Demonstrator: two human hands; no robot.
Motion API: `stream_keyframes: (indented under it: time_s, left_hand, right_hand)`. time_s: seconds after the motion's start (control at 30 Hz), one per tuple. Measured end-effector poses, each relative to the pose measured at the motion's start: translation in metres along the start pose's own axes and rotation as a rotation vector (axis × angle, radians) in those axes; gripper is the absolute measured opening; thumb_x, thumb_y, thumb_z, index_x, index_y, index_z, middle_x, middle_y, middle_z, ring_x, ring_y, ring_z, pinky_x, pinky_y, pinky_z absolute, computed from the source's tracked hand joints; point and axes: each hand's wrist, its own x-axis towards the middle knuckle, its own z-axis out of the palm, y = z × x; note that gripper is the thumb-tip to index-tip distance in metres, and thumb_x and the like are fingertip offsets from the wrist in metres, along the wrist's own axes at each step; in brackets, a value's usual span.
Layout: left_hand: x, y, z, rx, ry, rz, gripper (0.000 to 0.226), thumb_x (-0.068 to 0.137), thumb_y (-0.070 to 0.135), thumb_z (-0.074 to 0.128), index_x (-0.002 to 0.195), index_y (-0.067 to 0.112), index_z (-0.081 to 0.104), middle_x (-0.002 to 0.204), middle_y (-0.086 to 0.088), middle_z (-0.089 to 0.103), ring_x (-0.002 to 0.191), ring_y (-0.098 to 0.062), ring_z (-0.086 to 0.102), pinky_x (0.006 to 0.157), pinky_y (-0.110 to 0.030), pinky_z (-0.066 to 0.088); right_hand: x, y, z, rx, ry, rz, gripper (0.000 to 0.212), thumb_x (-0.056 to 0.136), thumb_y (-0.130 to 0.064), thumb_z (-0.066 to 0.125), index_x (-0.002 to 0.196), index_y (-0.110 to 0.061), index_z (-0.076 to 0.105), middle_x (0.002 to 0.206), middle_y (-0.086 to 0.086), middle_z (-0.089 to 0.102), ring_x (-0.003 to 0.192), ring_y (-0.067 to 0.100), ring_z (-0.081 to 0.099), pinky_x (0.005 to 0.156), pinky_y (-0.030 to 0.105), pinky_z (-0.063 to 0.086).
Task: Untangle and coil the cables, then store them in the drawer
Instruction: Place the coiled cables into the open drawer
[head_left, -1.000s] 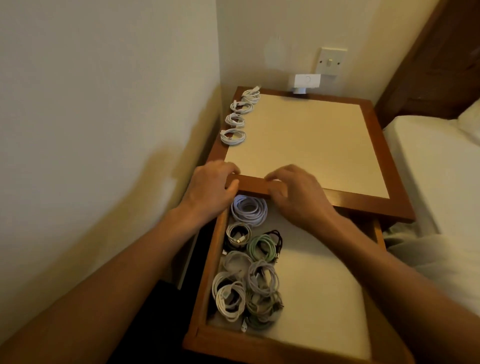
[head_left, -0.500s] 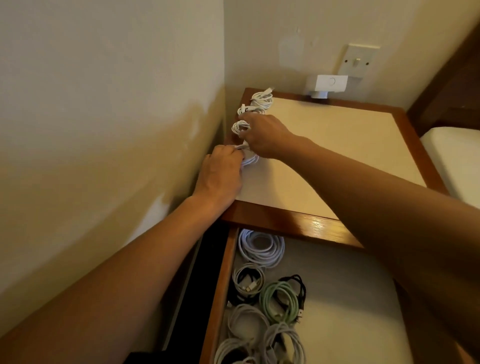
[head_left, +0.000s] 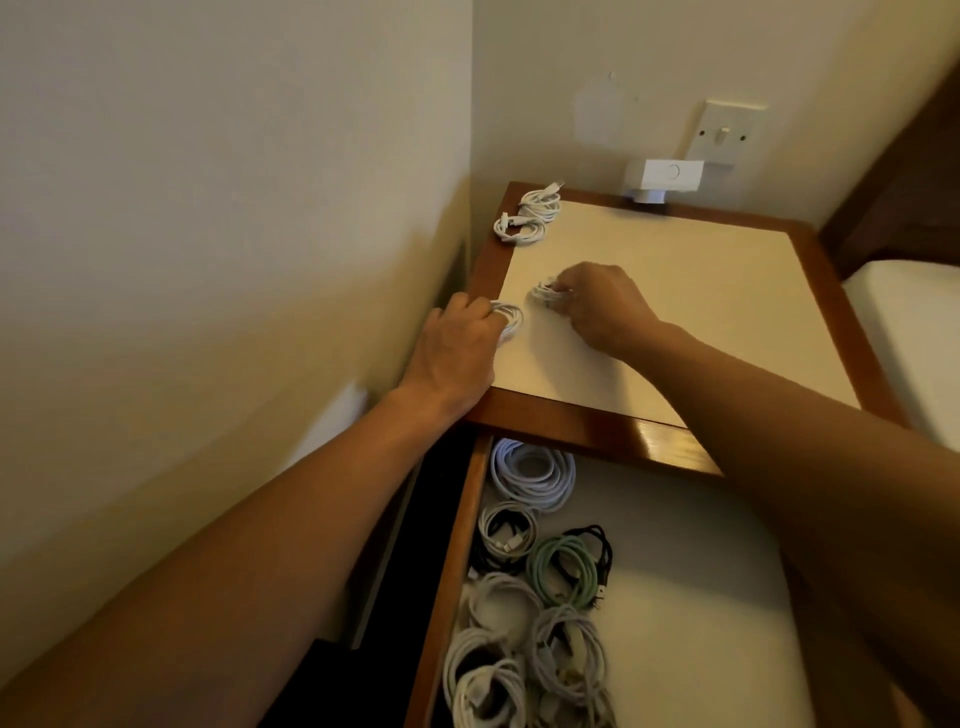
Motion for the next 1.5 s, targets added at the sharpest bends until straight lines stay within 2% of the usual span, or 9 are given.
stream_keyframes:
  time_s: [0.27, 0.4, 0.63, 0.77, 0.9, 1.07, 1.23, 1.4, 1.5]
  left_hand:
    - [-0.095, 0.056, -0.067, -0.107, 0.169, -0.008, 0.016, 0.096, 0.02, 0.061, 0.109, 0.017, 0.069, 0.106, -0.002, 0.067, 0.097, -0.028, 0.057, 0.074, -0.04, 0.037]
    - [-0.15, 0.089, -0.081, -0.165, 0.111, 0.041, 0.018, 0.095, 0.018, 0.065, 0.113, 0.017, 0.069, 0.107, -0.002, 0.069, 0.098, -0.026, 0.058, 0.076, -0.045, 0.045]
    - [-0.197, 0.12, -0.06, -0.034, -0.169, 0.131, 0.023, 0.082, 0.02, 0.077, 0.104, 0.025, 0.073, 0.101, 0.004, 0.071, 0.098, -0.027, 0.063, 0.075, -0.042, 0.047]
    - [-0.212, 0.12, -0.048, 0.237, -0.555, 0.154, 0.011, 0.082, 0.02, 0.073, 0.09, 0.027, 0.074, 0.095, 0.005, 0.072, 0.098, -0.024, 0.065, 0.1, -0.047, 0.041]
    - [-0.212, 0.134, -0.048, 0.378, -0.679, 0.143, 0.02, 0.096, 0.02, 0.051, 0.095, 0.021, 0.07, 0.101, -0.001, 0.072, 0.11, -0.027, 0.06, 0.114, -0.053, 0.024]
    - [-0.215, 0.145, -0.044, 0.392, -0.71, 0.056, 0.029, 0.101, 0.032, 0.044, 0.117, 0.021, 0.065, 0.122, -0.005, 0.065, 0.121, -0.026, 0.053, 0.118, -0.055, 0.019]
    - [-0.221, 0.143, -0.044, 0.407, -0.692, 0.065, 0.036, 0.103, 0.031, 0.039, 0.128, 0.015, 0.06, 0.13, -0.009, 0.06, 0.126, -0.028, 0.05, 0.121, -0.055, 0.015]
    - [-0.221, 0.146, -0.045, 0.267, -0.663, -0.033, 0.037, 0.1, 0.032, 0.042, 0.132, 0.017, 0.054, 0.134, -0.008, 0.059, 0.131, -0.026, 0.049, 0.123, -0.053, 0.013]
    - [-0.22, 0.145, -0.047, 0.203, -0.631, -0.049, 0.037, 0.101, 0.031, 0.041, 0.133, 0.018, 0.053, 0.133, -0.006, 0.061, 0.128, -0.024, 0.052, 0.122, -0.051, 0.017]
  right_hand:
    - [-0.156, 0.016, -0.031, 0.279, -0.016, 0.124, 0.026, 0.1, -0.028, 0.064, 0.123, -0.022, 0.075, 0.117, 0.004, 0.075, 0.108, 0.023, 0.066, 0.082, 0.026, 0.041]
    - [-0.239, 0.006, -0.034, 0.41, -0.036, 0.127, 0.026, 0.099, -0.023, 0.066, 0.124, -0.029, 0.075, 0.11, -0.008, 0.076, 0.097, 0.013, 0.069, 0.083, 0.033, 0.056]
    - [-0.313, -0.001, -0.003, 0.46, 0.002, 0.251, 0.022, 0.096, -0.021, 0.068, 0.112, -0.032, 0.079, 0.102, -0.011, 0.077, 0.087, 0.006, 0.067, 0.08, 0.034, 0.056]
    - [-0.329, 0.0, 0.013, 0.555, 0.018, 0.327, 0.021, 0.097, -0.02, 0.067, 0.109, -0.032, 0.08, 0.092, -0.014, 0.076, 0.079, 0.003, 0.065, 0.074, 0.034, 0.055]
    - [-0.332, 0.0, 0.028, 0.564, -0.024, 0.369, 0.017, 0.099, -0.024, 0.065, 0.104, -0.029, 0.08, 0.082, -0.01, 0.073, 0.068, 0.008, 0.061, 0.066, 0.031, 0.05]
    - [-0.285, -0.02, 0.049, 0.391, -0.037, 0.246, 0.02, 0.1, -0.022, 0.057, 0.098, -0.019, 0.076, 0.094, 0.001, 0.073, 0.082, 0.017, 0.065, 0.071, 0.034, 0.05]
    - [-0.269, -0.018, 0.08, -0.022, -0.196, -0.072, 0.041, 0.099, -0.014, 0.057, 0.14, -0.018, 0.06, 0.149, 0.0, 0.055, 0.134, 0.028, 0.05, 0.106, 0.04, 0.047]
    - [-0.276, -0.013, 0.079, -0.024, -0.071, -0.098, 0.048, 0.096, -0.018, 0.068, 0.143, -0.024, 0.058, 0.146, -0.003, 0.058, 0.133, 0.024, 0.051, 0.104, 0.039, 0.048]
    - [-0.289, -0.007, 0.075, -0.037, -0.143, -0.185, 0.056, 0.097, -0.018, 0.066, 0.15, -0.026, 0.05, 0.153, -0.002, 0.053, 0.142, 0.025, 0.045, 0.108, 0.039, 0.046]
